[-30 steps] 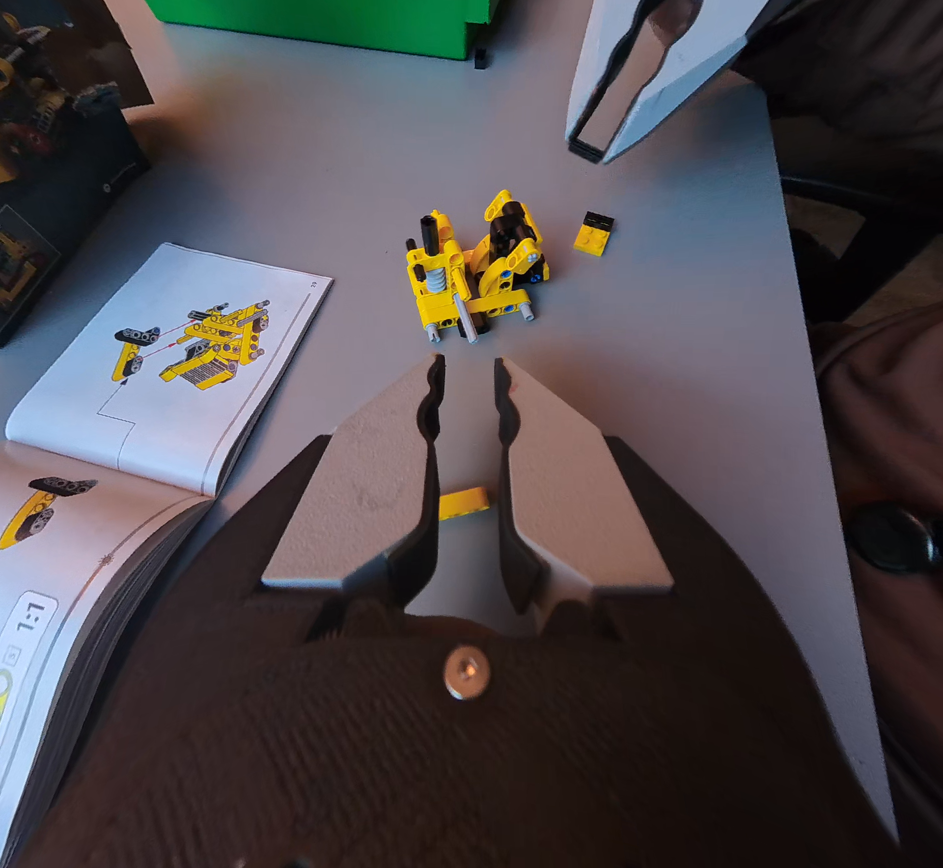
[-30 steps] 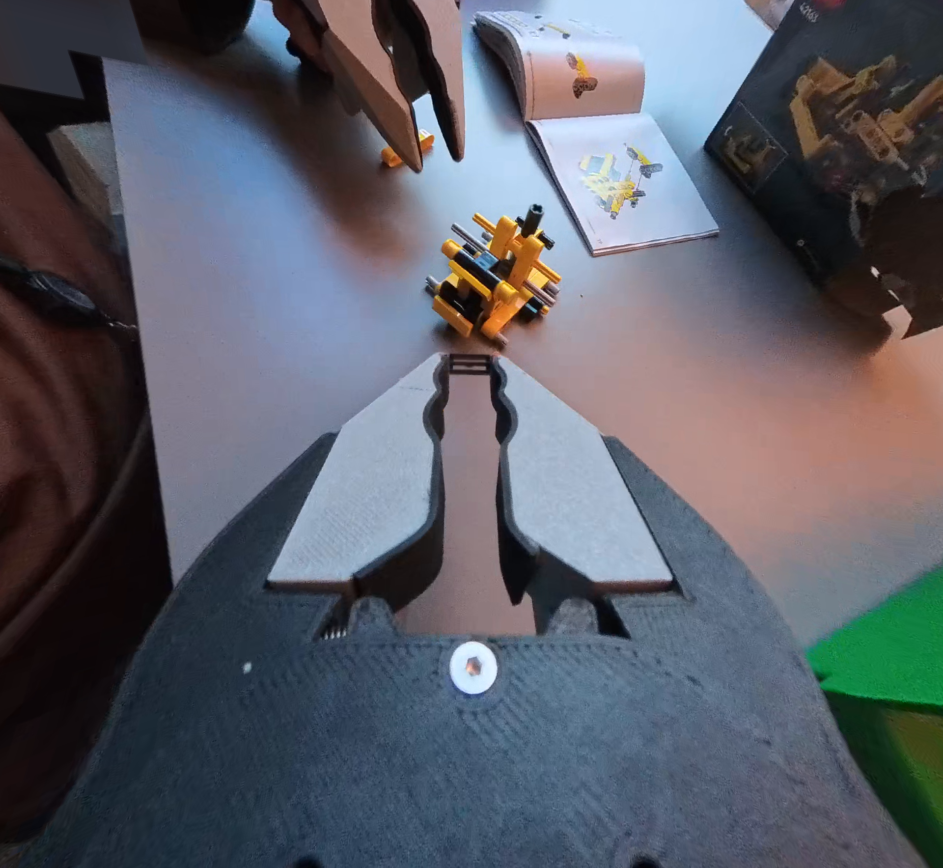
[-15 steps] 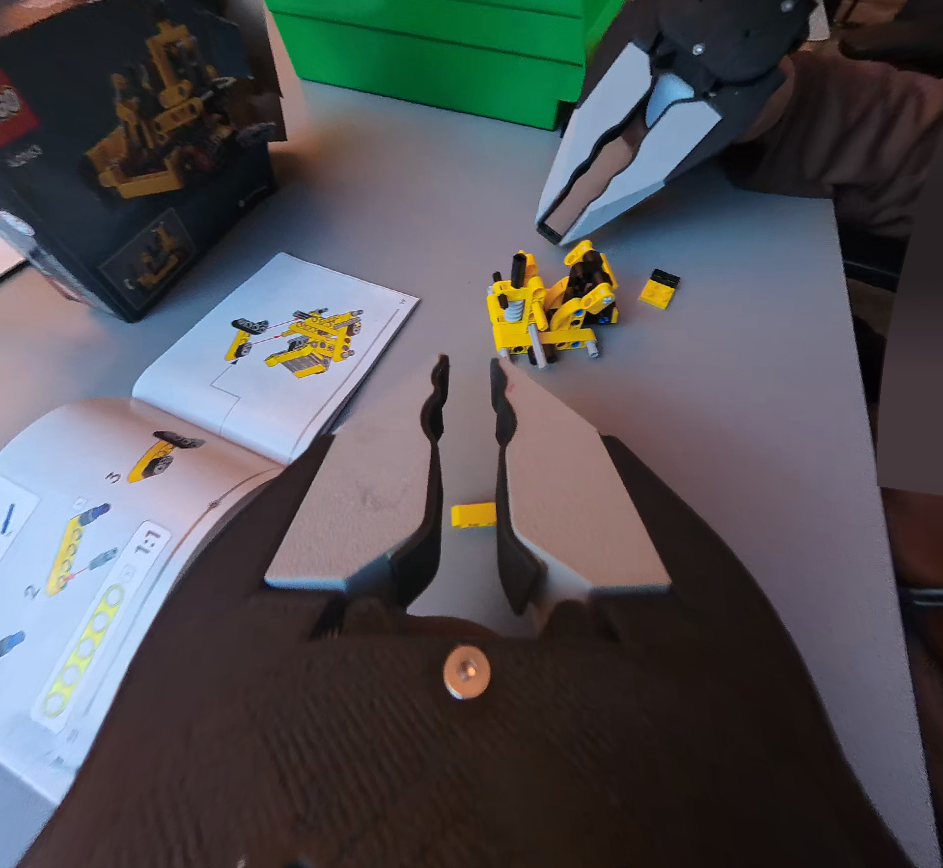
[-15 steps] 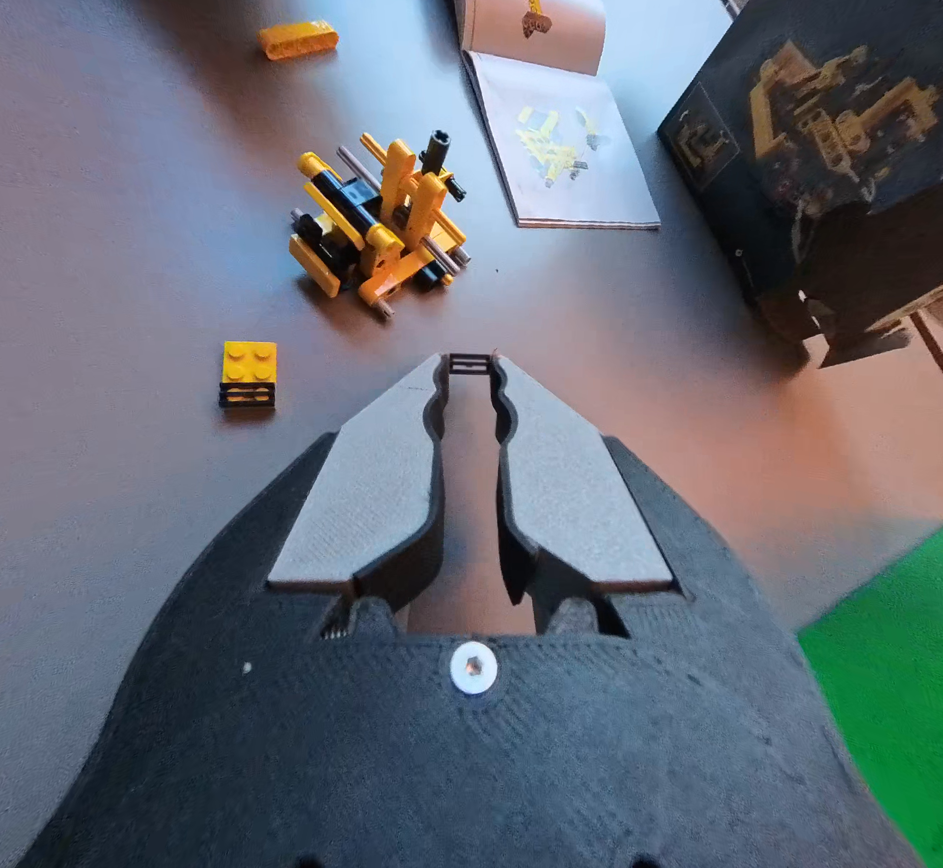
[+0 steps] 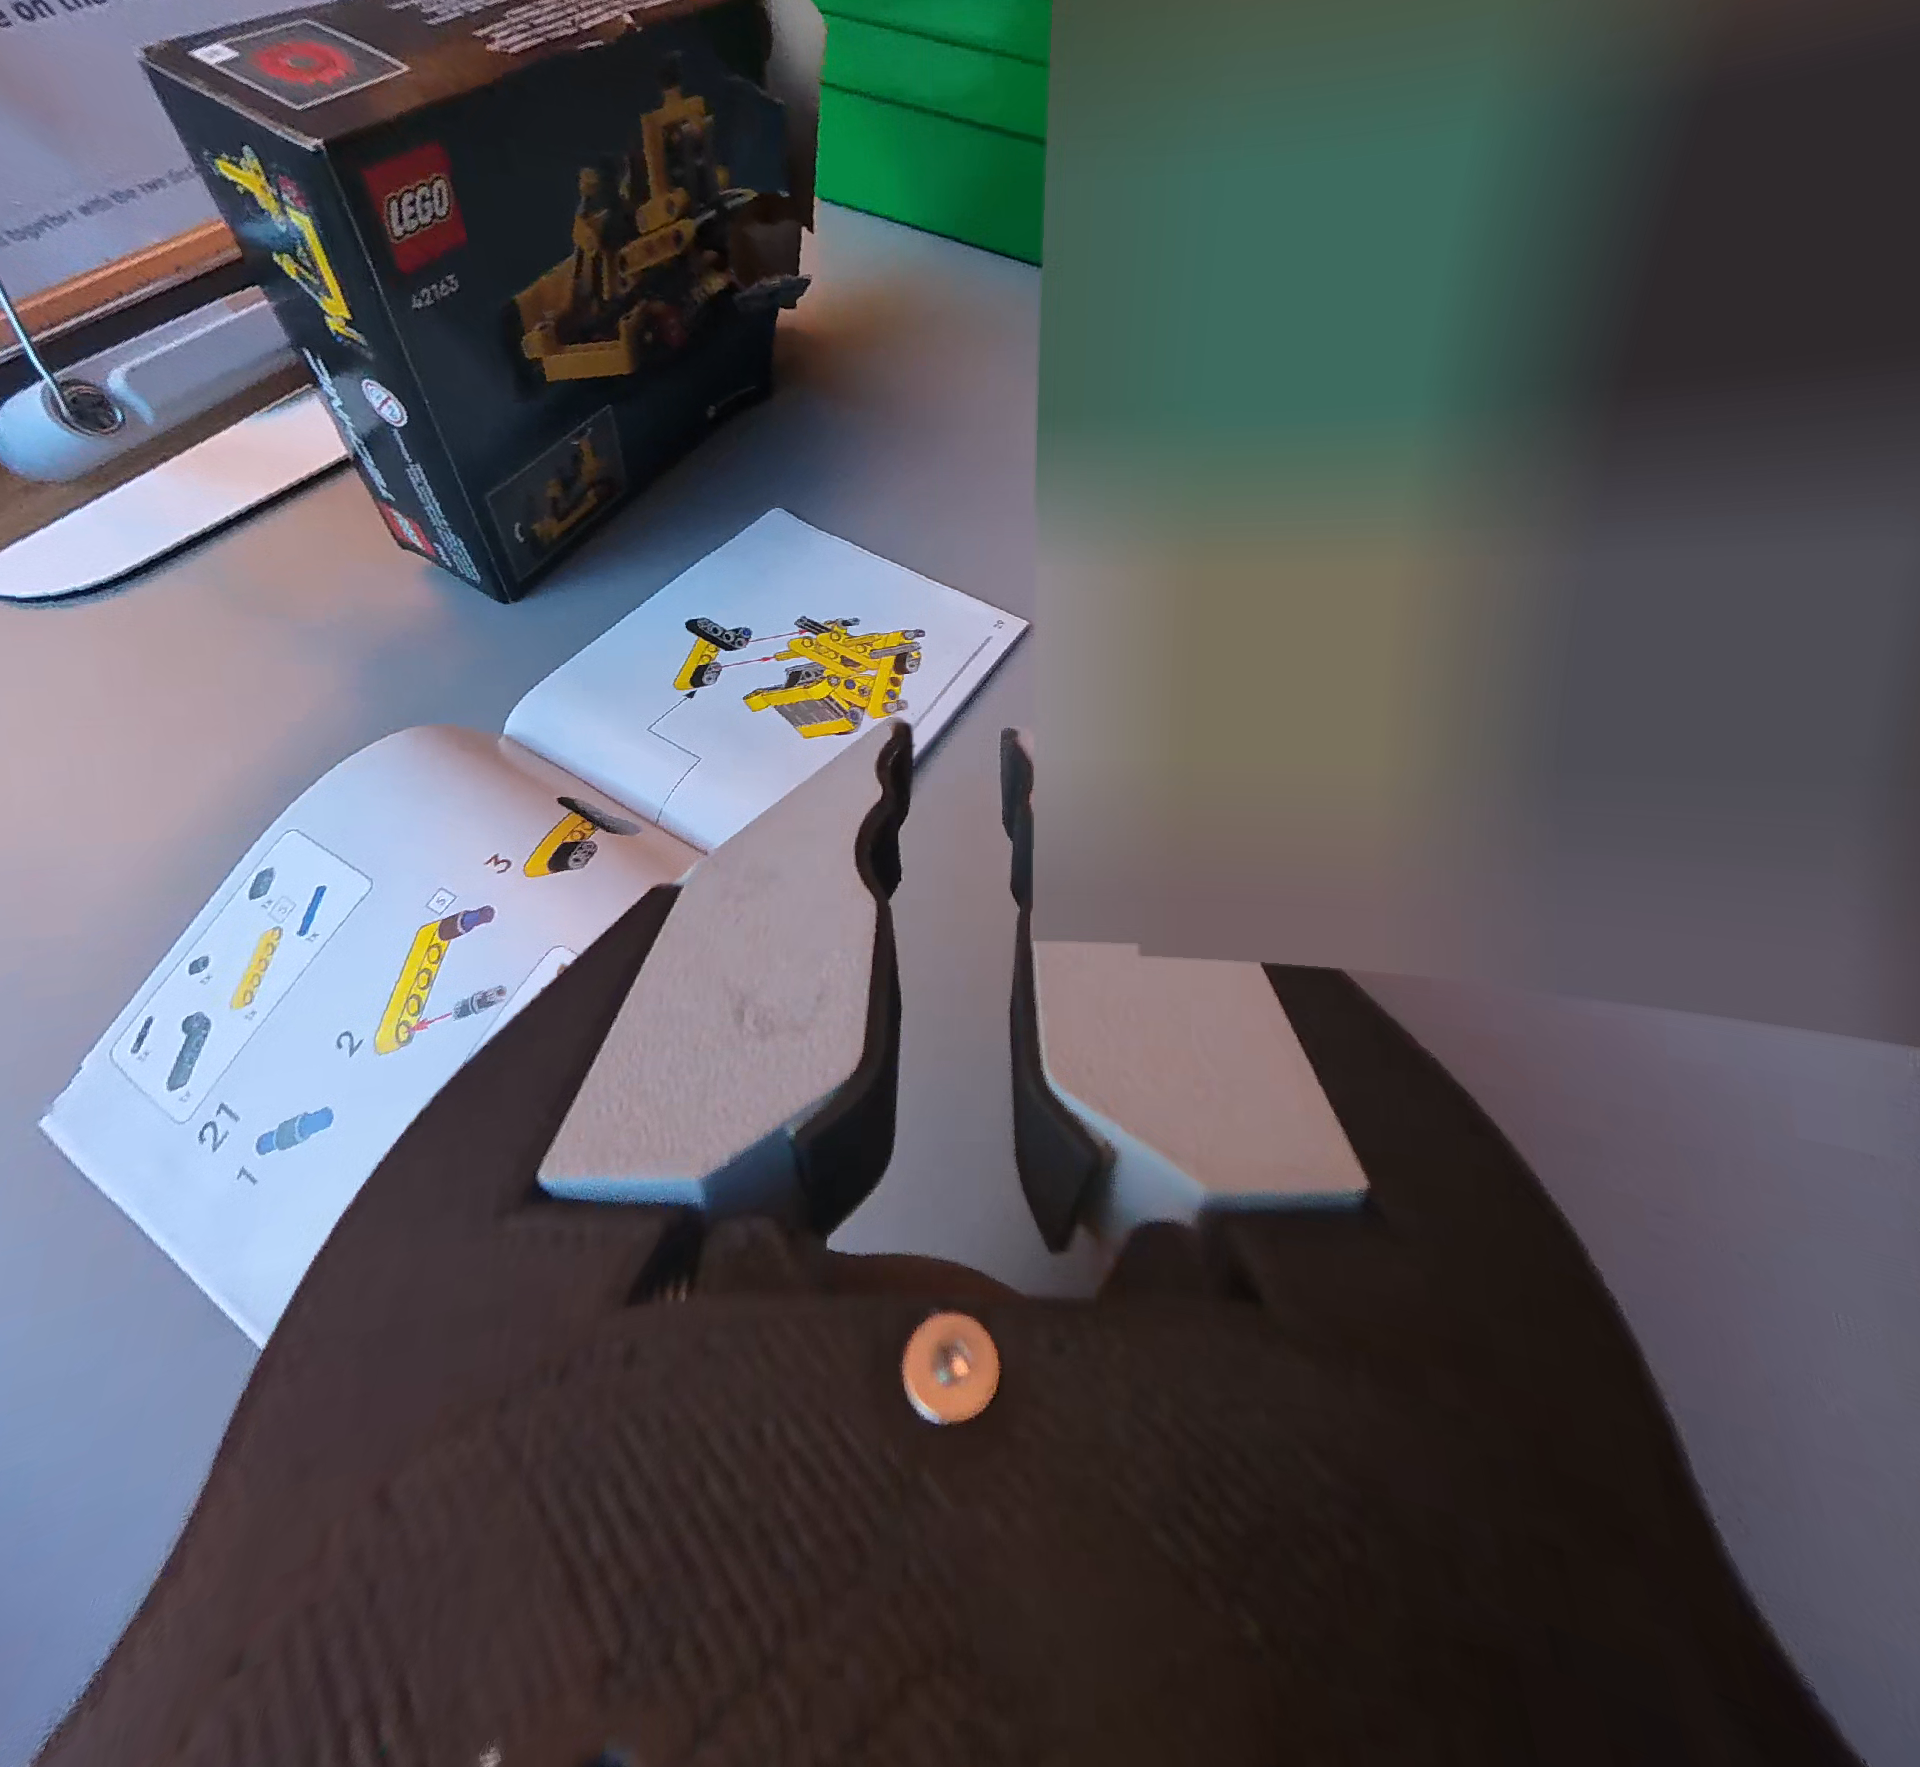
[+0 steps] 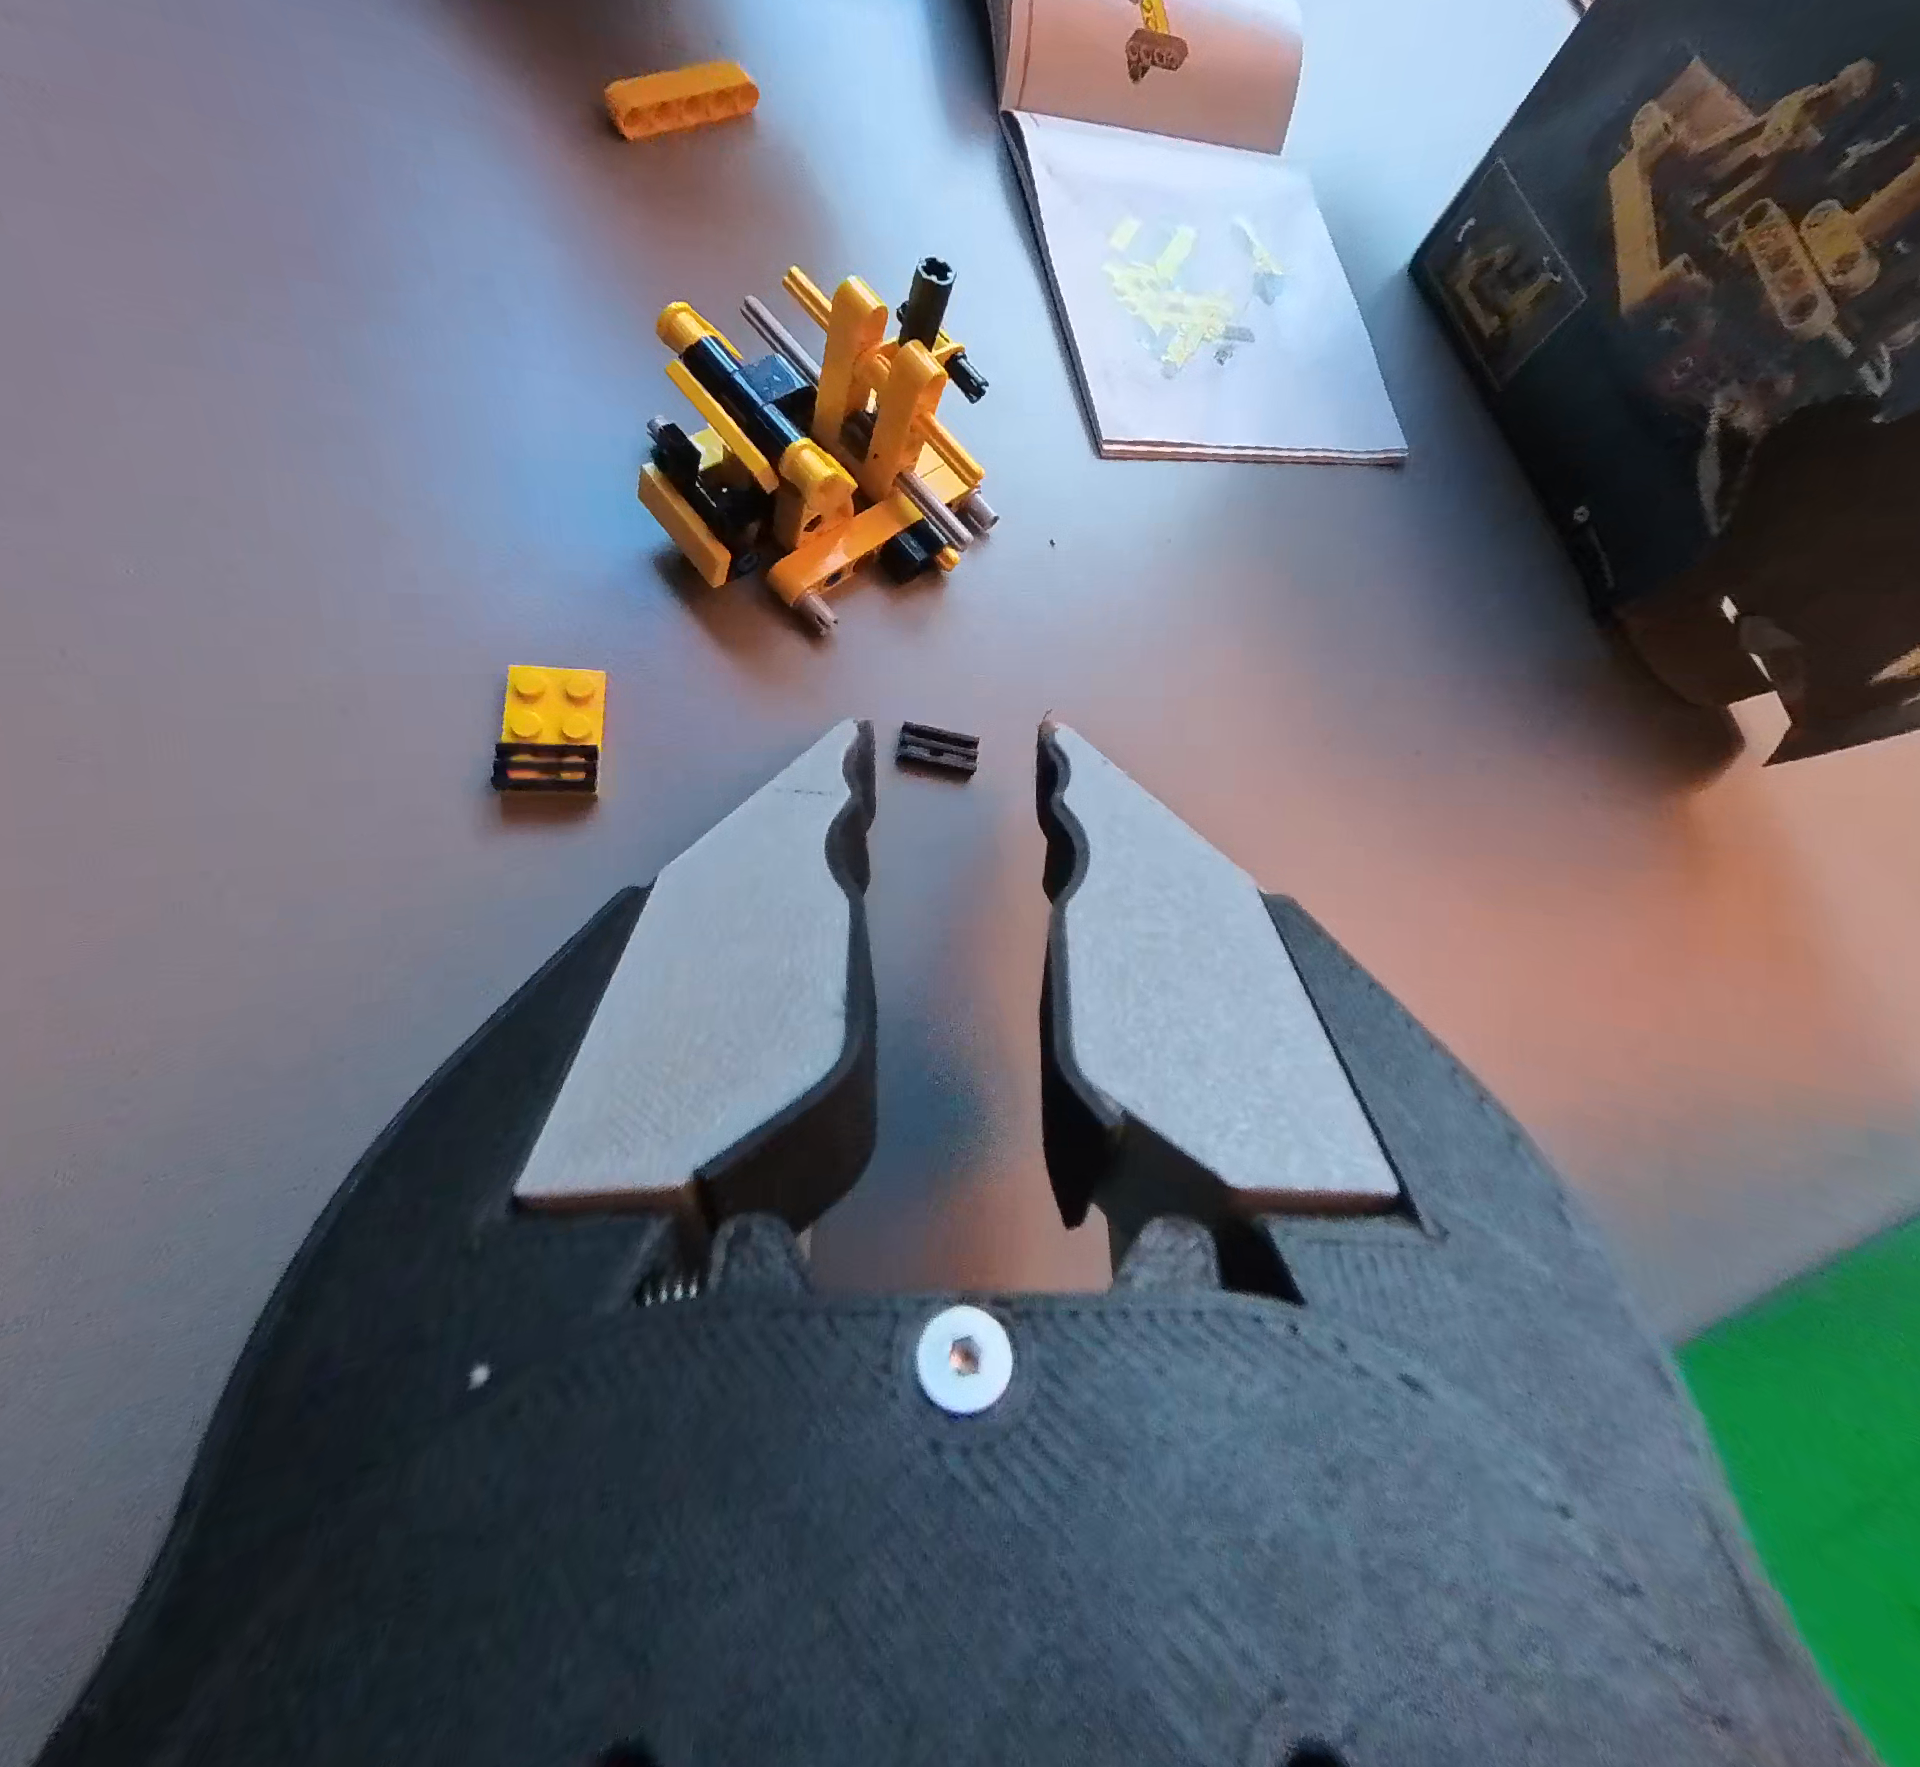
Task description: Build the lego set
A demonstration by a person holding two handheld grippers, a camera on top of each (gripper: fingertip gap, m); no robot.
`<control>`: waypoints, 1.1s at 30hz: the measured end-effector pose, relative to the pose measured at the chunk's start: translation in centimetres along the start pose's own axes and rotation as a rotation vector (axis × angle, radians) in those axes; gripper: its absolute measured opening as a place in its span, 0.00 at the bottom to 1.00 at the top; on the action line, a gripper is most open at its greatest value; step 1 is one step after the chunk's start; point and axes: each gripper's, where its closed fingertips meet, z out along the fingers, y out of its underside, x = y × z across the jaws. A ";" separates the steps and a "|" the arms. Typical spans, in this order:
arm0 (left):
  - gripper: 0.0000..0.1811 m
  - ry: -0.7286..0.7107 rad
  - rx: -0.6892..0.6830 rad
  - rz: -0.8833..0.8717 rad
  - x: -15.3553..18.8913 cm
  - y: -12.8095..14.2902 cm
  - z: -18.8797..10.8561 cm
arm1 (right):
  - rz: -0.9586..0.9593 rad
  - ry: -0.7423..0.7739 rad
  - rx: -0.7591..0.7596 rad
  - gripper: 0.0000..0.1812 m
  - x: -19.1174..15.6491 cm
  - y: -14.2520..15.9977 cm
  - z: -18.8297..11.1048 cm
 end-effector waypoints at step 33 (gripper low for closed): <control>0.00 -0.531 0.469 0.063 -7.5 -3.4 -8.5 | 0.060 0.424 0.127 0.16 7.8 -1.7 -1.5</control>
